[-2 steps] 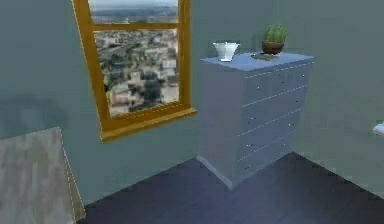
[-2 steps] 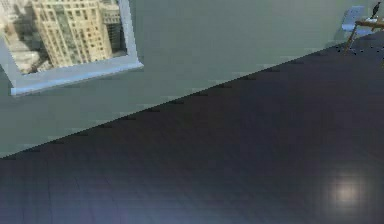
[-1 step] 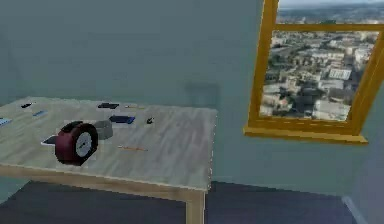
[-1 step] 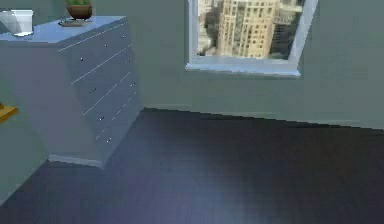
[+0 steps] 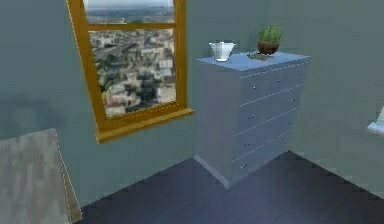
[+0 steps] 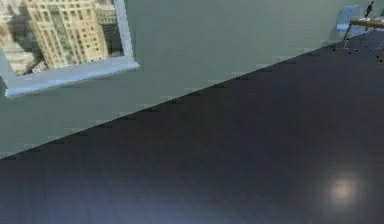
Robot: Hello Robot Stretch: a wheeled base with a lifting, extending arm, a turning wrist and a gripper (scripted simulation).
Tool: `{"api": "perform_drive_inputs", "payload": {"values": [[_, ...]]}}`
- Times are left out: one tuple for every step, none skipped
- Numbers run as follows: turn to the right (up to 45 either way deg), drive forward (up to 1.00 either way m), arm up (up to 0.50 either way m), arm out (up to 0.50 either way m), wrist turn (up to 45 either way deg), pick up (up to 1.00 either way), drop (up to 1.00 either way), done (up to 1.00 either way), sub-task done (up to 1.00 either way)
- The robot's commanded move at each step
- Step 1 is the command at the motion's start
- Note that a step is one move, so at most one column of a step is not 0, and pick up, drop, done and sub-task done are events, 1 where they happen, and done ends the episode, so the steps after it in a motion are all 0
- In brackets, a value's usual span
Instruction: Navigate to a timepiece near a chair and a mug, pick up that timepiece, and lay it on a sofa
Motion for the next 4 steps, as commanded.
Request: {"api": "perform_drive_inputs", "payload": {"values": [[0.0,0.10,0.00,0.00,0.0,0.00,0.00,0.00,0.00],[-45.0,0.00,0.00,0.00,0.0,0.00,0.00,0.00,0.00],[-45.0,0.00,0.00,0.00,0.0,0.00,0.00,0.00,0.00],[-45.0,0.00,0.00,0.00,0.0,0.00,0.00,0.00,0.00]]}}
